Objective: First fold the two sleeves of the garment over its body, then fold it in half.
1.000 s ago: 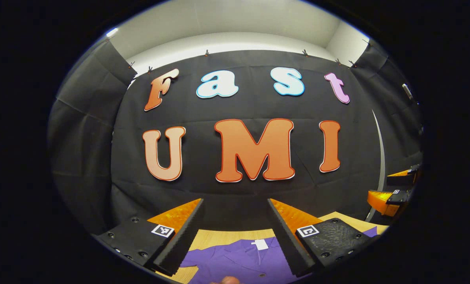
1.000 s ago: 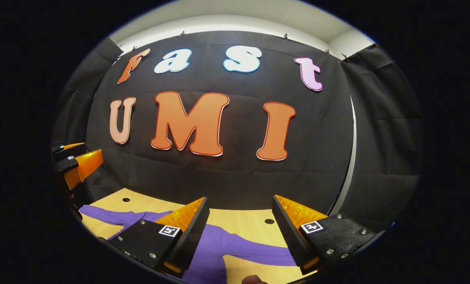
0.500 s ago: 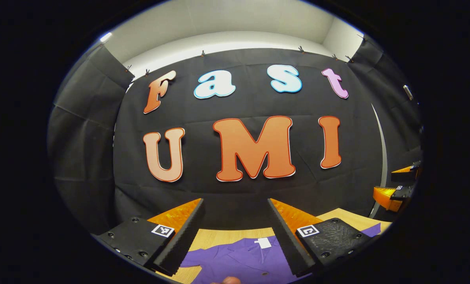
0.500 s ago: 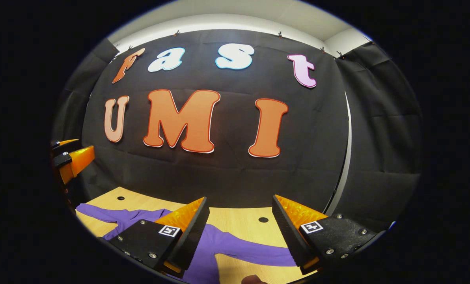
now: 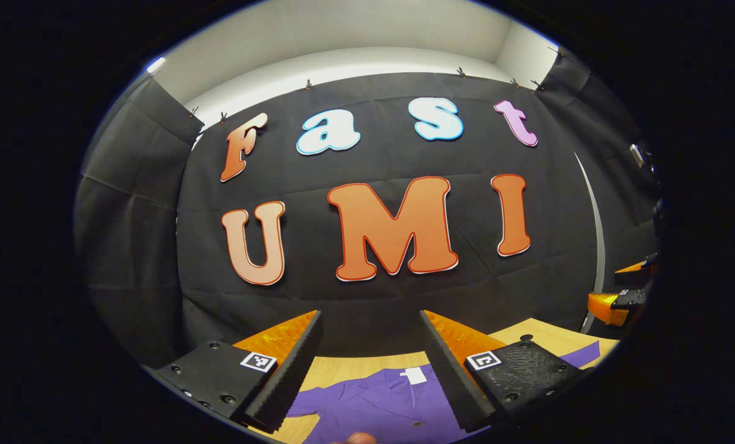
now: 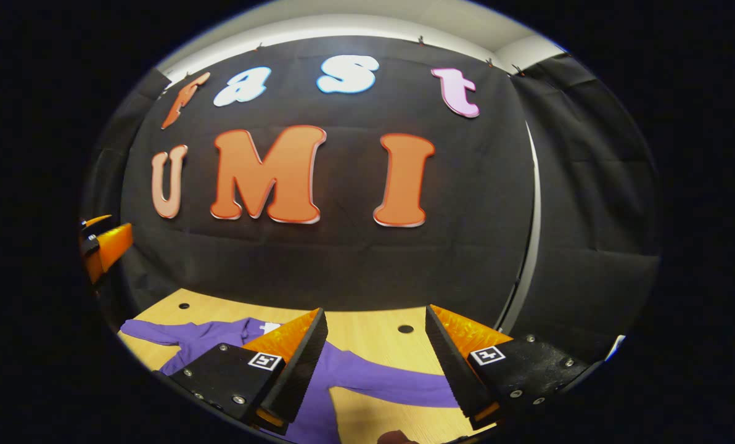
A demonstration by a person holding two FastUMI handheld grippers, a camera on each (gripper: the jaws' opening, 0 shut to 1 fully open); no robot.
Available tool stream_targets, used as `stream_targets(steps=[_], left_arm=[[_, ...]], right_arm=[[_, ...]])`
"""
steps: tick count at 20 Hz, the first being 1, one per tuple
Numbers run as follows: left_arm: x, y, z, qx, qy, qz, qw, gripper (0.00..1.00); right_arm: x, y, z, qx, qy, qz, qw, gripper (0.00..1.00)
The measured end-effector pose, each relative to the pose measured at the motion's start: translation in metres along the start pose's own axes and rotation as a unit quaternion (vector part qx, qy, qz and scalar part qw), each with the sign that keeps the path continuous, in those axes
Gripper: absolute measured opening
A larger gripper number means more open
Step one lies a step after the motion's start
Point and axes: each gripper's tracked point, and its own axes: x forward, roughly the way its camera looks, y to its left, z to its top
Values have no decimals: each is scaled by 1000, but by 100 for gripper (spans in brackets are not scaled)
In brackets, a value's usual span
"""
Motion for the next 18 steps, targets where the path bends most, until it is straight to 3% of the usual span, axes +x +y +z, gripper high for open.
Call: stream_targets(steps=[4, 7, 11, 12, 15, 17, 18], left_arm=[[-4, 4, -7, 8, 11, 7, 1000, 96], [-5, 2, -13, 8, 22, 11, 1000, 100], [-6, -2, -13, 16, 27, 15, 999, 96], [-6, -3, -14, 18, 30, 15, 999, 100], [-9, -3, -19, 26, 37, 22, 999, 96], [-10, -1, -24, 30, 44, 26, 998, 100], [-12, -1, -26, 32, 49, 29, 998, 96]], right_arm=[[12, -58, -39, -3, 53, -61, 997, 95], [20, -87, -53, -12, 67, -87, 994, 95], [35, -120, -87, -27, 115, -108, 987, 95], [38, -133, -95, -34, 125, -121, 984, 95], [50, -150, -118, -44, 152, -126, 979, 96], [57, -158, -134, -43, 183, -121, 975, 96], [59, -159, -144, -38, 203, -115, 972, 96]])
